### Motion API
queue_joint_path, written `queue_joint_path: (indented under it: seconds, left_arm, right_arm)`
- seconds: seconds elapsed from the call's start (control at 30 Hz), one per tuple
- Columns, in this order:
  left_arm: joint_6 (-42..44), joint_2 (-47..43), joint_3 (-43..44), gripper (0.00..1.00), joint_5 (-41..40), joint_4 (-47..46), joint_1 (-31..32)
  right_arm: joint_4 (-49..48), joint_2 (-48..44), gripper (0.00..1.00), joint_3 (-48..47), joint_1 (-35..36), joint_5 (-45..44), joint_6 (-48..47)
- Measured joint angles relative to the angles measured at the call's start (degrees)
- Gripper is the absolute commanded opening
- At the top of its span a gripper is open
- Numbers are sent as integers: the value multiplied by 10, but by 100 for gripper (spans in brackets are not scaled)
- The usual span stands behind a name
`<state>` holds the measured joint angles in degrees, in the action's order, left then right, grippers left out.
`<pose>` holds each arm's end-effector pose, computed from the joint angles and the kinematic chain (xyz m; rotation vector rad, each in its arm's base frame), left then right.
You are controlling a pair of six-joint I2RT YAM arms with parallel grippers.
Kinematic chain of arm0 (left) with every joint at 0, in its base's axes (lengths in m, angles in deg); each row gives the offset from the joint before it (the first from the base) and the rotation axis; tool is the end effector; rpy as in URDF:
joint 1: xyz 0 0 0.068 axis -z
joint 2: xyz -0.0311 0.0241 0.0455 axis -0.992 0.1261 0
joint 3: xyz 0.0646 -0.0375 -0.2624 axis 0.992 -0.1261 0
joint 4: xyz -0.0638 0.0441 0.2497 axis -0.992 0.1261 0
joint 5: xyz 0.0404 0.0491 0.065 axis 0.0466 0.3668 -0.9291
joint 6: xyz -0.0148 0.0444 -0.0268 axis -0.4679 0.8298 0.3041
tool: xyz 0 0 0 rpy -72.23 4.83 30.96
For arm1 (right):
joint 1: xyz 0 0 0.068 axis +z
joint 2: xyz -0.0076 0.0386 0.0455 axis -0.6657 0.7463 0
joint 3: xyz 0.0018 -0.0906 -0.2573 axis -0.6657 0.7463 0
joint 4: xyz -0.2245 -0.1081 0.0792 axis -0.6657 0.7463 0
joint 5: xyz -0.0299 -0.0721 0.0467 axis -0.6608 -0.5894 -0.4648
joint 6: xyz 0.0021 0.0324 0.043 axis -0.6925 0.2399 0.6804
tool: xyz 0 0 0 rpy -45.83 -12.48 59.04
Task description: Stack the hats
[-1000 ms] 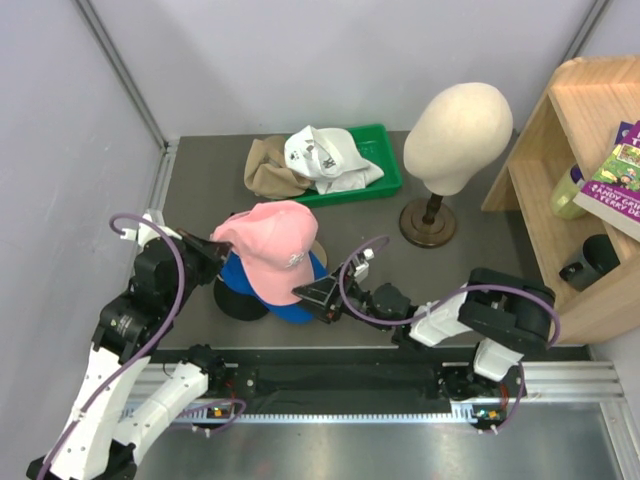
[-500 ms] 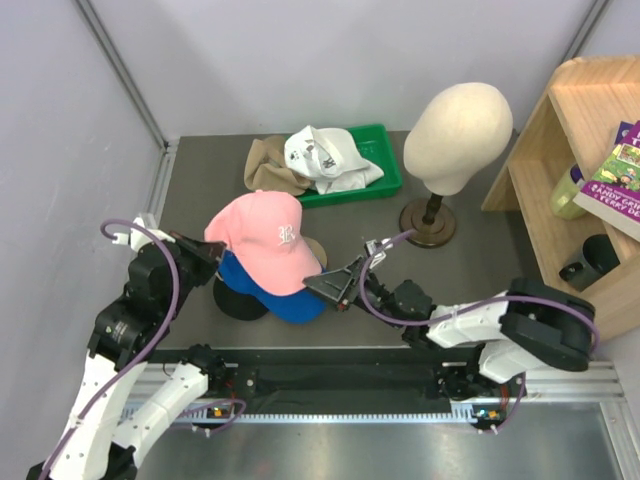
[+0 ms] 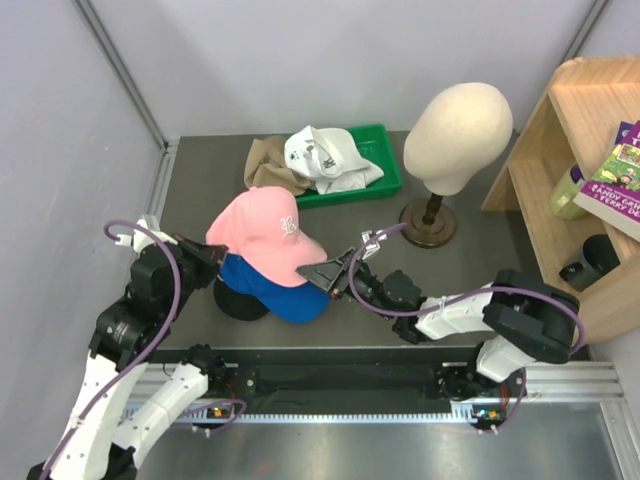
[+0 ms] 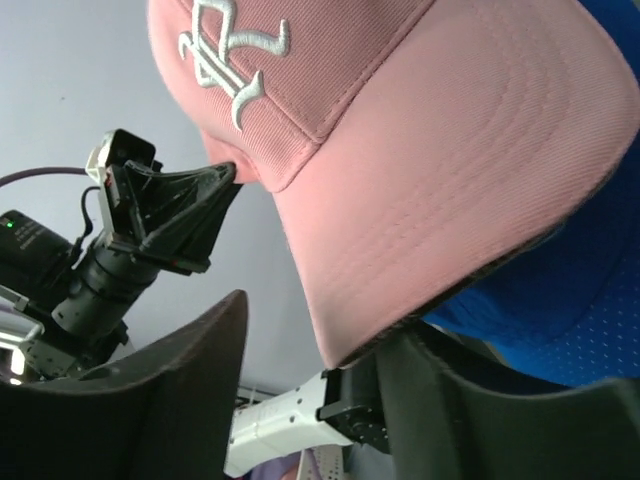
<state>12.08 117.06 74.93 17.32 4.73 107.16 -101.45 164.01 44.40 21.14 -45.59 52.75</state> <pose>0.0875 -0.0280 0.3741 -0.8124 1.8793 -0.6401 0.1338 0.2531 0.2139 0.2800 1.6650 1.8679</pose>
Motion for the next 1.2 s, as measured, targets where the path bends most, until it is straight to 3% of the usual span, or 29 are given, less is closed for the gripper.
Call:
queue_joint_path:
  seconds: [0.1,0.17,0.23,0.27,0.4,0.5,0.63,0.8,1.0,1.2]
  left_arm:
    - [6,-3,0,0,0,3,0]
    - [17,-6,0,0,2,5,0]
    - [33,-8,0,1,4,6,0]
    - [44,-8,1,20,5,6,0]
    - [89,-2,24,75,16,8,0]
    - [124,13,72,93,12,17,0]
    - [173,39,161,99,-40,41,0]
    - [242,64,237,99,-121,53,0]
    - [287,77,245,99,-159,55,0]
    - [303,78,222,99,-163,39,0]
  right_arm:
    - [2,1,6,-14,-1,-1,-10]
    - [2,-4,0,-18,-2,-4,-10]
    - [5,-20,0,-18,-2,-5,-10]
    - [8,-31,0,-17,-2,-7,-10]
    - [37,-85,0,-8,-1,-21,-15]
    - [64,-122,0,-6,-2,-43,-24]
    - [86,-124,0,-30,-2,-50,-40]
    - [88,-60,0,-110,-2,-39,-49]
    - [109,-29,0,-136,0,-24,-49]
    - [177,-70,0,-80,9,-26,-46]
